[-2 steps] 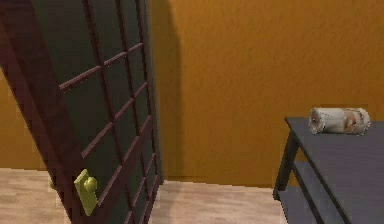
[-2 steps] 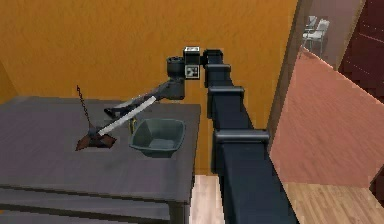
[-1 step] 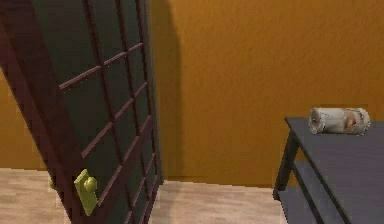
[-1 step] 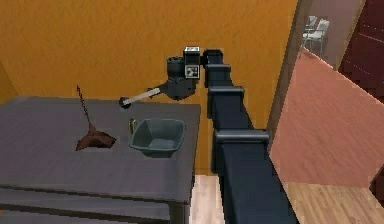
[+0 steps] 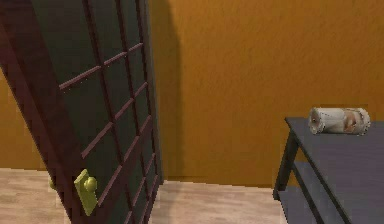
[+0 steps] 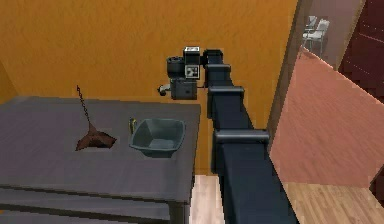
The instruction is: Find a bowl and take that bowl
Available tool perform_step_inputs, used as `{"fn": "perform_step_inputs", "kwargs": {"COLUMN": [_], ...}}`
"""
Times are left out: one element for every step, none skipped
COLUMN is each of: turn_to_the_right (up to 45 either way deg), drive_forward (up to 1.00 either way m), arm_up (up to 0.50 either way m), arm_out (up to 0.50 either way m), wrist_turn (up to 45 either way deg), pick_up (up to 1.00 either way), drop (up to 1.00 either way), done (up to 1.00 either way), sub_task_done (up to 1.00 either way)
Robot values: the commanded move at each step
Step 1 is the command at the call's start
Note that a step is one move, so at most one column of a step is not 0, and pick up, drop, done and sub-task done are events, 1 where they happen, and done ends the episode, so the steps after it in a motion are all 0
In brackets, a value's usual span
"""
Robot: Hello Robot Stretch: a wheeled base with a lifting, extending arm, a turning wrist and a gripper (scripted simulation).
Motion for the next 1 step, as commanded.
{"fn": "perform_step_inputs", "kwargs": {"turn_to_the_right": [0.0], "drive_forward": [0.00], "arm_up": [-0.24], "arm_out": [0.00], "wrist_turn": [0.0], "pick_up": [0.00], "drop": [0.00], "done": [0.00], "sub_task_done": [0.00]}}
